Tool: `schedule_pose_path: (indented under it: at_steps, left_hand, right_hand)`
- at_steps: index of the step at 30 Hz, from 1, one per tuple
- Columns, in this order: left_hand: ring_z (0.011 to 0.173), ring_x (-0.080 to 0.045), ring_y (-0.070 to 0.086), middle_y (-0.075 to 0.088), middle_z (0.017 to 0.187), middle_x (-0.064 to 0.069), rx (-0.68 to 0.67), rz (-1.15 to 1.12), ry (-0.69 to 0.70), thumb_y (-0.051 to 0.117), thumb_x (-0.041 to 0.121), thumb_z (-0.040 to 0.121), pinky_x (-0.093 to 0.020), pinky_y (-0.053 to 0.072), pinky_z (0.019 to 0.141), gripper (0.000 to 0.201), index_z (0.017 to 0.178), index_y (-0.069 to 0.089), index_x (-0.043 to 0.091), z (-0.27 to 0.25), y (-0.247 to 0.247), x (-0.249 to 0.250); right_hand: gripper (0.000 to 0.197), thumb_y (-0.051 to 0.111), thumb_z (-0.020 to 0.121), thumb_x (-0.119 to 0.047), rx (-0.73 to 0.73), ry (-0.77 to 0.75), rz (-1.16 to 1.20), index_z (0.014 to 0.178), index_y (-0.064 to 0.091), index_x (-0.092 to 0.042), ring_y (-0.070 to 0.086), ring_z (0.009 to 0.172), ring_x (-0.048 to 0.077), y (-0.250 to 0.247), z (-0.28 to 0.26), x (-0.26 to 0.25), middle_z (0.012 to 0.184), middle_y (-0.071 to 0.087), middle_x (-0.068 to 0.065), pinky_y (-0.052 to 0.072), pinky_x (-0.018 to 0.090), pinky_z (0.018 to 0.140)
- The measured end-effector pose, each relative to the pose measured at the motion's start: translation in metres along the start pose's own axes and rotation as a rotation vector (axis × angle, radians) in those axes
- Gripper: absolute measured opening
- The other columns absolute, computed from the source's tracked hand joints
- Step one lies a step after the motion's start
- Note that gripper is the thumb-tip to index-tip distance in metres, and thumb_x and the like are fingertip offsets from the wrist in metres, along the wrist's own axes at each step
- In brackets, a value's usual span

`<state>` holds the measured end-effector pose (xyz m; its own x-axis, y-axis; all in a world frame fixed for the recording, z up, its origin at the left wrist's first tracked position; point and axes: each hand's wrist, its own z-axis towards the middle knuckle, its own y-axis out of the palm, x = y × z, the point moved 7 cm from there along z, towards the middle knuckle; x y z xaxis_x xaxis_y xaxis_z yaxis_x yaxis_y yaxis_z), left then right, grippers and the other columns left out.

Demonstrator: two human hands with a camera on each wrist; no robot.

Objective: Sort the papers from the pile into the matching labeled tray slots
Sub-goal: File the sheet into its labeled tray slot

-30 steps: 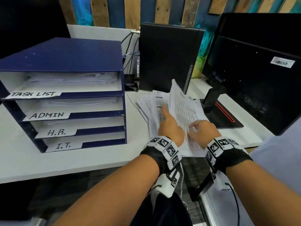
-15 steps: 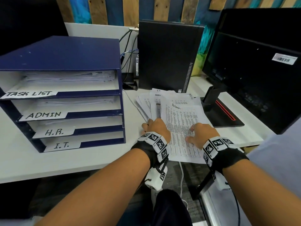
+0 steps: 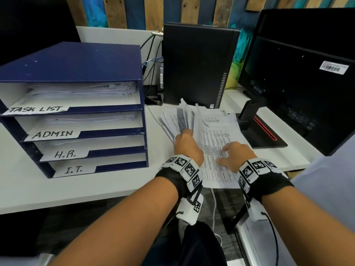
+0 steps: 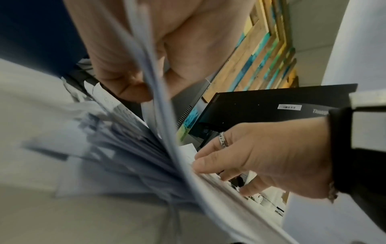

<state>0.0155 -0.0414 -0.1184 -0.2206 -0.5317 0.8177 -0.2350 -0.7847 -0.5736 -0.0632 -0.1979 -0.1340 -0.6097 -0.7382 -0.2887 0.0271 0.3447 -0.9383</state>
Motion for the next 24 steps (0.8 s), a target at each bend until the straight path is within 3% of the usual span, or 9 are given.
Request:
schedule_pose_path:
  at_steps: [3,6,9,13,15,18,21,24]
  left_hand:
    - [0.085,-0.020,0.057,0.060,0.106,-0.007,0.024,-0.132,-0.055,0.050,-0.005,0.090,-0.026,0.047,0.073,0.053,0.137,0.037,0.017,-0.004,-0.011,-0.015]
    - [0.099,-0.026,0.061,0.061,0.121,-0.012,-0.003,-0.073,-0.135,0.062,0.010,0.093,-0.026,0.045,0.076,0.053,0.140,0.038,0.012,-0.006,-0.021,-0.037]
    - [0.114,-0.029,0.058,0.058,0.129,-0.013,-0.060,0.034,-0.182,0.067,0.026,0.092,-0.031,0.047,0.087,0.054,0.137,0.043,0.007,-0.007,-0.026,-0.055]
    - [0.107,-0.026,0.060,0.059,0.123,-0.011,-0.083,0.100,-0.160,0.063,0.036,0.093,-0.030,0.048,0.082,0.052,0.132,0.045,0.008,-0.008,-0.030,-0.067]
    - [0.107,-0.027,0.058,0.054,0.126,-0.011,-0.112,0.180,-0.160,0.058,0.041,0.095,-0.033,0.050,0.084,0.051,0.132,0.046,0.008,-0.006,-0.027,-0.068]
    - [0.113,-0.032,0.054,0.045,0.131,-0.012,-0.119,0.256,-0.159,0.057,0.038,0.094,-0.044,0.050,0.095,0.047,0.132,0.048,0.010,-0.004,-0.024,-0.067]
    - [0.117,-0.034,0.051,0.041,0.133,-0.011,-0.115,0.268,-0.143,0.056,0.031,0.095,-0.044,0.046,0.099,0.044,0.134,0.045,0.015,-0.001,-0.023,-0.066]
    - [0.126,-0.035,0.042,0.041,0.138,-0.010,-0.095,0.272,-0.120,0.050,0.023,0.097,-0.043,0.041,0.101,0.043,0.138,0.042,0.015,0.003,-0.025,-0.058]
  right_hand:
    - [0.062,0.076,0.083,-0.044,0.041,-0.014,0.008,0.137,0.054,-0.020,0.061,0.114,0.025,-0.003,-0.002,-0.002,0.133,0.060,0.004,0.052,0.043,0.100]
    - [0.060,0.075,0.083,-0.044,0.050,-0.011,0.013,0.134,0.056,-0.020,0.061,0.115,0.025,-0.004,-0.004,-0.001,0.132,0.060,0.004,0.052,0.043,0.100]
    - [0.053,0.076,0.083,-0.043,0.038,0.005,-0.024,0.125,0.060,-0.015,0.063,0.106,0.025,-0.001,-0.007,-0.001,0.118,0.065,0.005,0.053,0.040,0.097]
    - [0.065,0.082,0.079,-0.041,0.078,0.078,-0.021,0.130,0.053,-0.011,0.058,0.117,0.027,-0.005,-0.005,0.003,0.126,0.061,0.008,0.047,0.040,0.103]
    - [0.071,0.086,0.076,-0.034,0.078,0.126,0.056,0.132,0.050,-0.009,0.057,0.118,0.028,-0.007,-0.005,0.009,0.128,0.059,0.010,0.047,0.035,0.096]
    - [0.074,0.087,0.076,-0.022,0.091,0.177,0.150,0.136,0.046,-0.005,0.055,0.122,0.029,-0.010,-0.004,0.016,0.131,0.056,0.012,0.048,0.034,0.091]
    - [0.070,0.082,0.079,-0.010,0.141,0.243,0.267,0.138,0.045,-0.004,0.058,0.121,0.033,-0.014,0.001,0.026,0.130,0.059,0.015,0.049,0.036,0.088]
    - [0.059,0.077,0.082,-0.006,0.187,0.242,0.269,0.136,0.053,-0.006,0.063,0.112,0.033,-0.017,0.006,0.036,0.124,0.063,0.015,0.052,0.037,0.083]
